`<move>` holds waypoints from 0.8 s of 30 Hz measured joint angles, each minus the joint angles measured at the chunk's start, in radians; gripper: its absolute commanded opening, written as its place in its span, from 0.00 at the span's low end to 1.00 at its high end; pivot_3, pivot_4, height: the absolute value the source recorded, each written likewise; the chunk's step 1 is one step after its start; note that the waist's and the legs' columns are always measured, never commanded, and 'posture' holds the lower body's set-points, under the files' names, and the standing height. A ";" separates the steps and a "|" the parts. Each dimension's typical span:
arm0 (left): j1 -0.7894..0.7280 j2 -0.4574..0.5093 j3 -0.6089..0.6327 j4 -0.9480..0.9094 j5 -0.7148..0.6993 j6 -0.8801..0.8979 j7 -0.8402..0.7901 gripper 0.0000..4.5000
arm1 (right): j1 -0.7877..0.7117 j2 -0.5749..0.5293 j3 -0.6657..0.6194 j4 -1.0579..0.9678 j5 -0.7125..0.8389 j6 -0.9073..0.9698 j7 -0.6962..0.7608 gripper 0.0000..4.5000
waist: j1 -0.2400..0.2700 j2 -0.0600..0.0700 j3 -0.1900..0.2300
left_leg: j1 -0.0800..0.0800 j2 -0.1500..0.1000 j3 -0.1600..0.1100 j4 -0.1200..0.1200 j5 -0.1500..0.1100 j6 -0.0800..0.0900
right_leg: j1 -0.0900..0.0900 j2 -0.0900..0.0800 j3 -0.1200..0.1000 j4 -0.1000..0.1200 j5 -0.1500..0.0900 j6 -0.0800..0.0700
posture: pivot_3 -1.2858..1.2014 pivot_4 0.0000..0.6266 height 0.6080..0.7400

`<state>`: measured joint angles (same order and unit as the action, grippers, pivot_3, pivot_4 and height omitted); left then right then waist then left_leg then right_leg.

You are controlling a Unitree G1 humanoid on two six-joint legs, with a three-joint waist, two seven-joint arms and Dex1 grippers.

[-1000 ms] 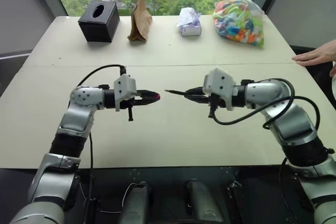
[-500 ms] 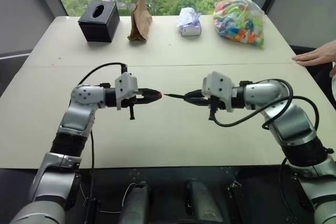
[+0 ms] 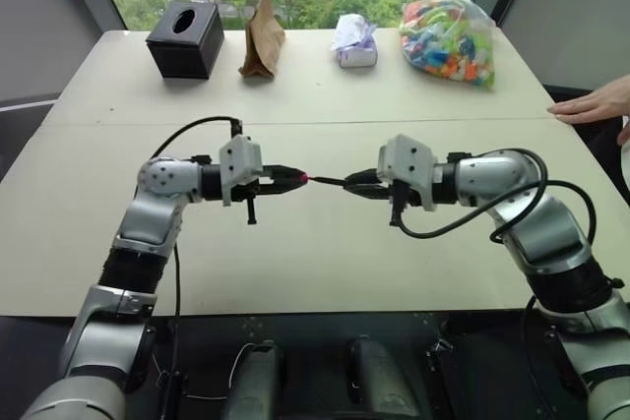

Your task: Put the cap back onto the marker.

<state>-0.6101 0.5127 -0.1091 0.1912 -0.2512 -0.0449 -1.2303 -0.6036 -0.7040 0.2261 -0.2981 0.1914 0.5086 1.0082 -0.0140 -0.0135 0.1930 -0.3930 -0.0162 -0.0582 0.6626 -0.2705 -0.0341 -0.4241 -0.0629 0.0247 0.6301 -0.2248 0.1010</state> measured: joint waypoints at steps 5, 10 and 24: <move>-0.003 -0.003 -0.005 0.008 0.000 -0.005 -0.024 0.00 | 0.000 0.001 0.005 -0.015 0.000 0.020 0.004 0.01 | 0.000 0.000 0.000 | 0.000 0.000 0.000 0.000 0.000 0.000 | 0.000 0.000 0.000 0.000 0.000 0.000 | 0.52 0.24 1.00; -0.017 -0.004 -0.008 0.033 0.001 -0.014 -0.055 0.00 | -0.004 -0.001 0.014 -0.022 -0.003 0.032 0.018 0.01 | 0.000 0.000 0.000 | 0.000 0.000 0.000 0.000 0.000 0.000 | 0.000 0.000 0.000 0.000 0.000 0.000 | 0.52 0.24 1.00; -0.023 -0.007 -0.036 0.044 0.004 -0.024 -0.122 0.00 | -0.043 -0.023 0.064 -0.010 -0.064 -0.023 0.106 0.01 | -0.001 0.000 0.000 | 0.000 0.000 0.000 0.000 0.000 0.000 | 0.000 0.000 0.000 0.000 0.000 0.000 | 0.52 0.24 1.00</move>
<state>-0.6329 0.5060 -0.1446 0.2356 -0.2469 -0.0685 -1.3528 -0.6467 -0.7274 0.2904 -0.3078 0.1274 0.4860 1.1140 -0.0146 -0.0135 0.1930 -0.3929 -0.0163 -0.0582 0.6629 -0.2705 -0.0341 -0.4241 -0.0628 0.0246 0.6302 -0.2248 0.1010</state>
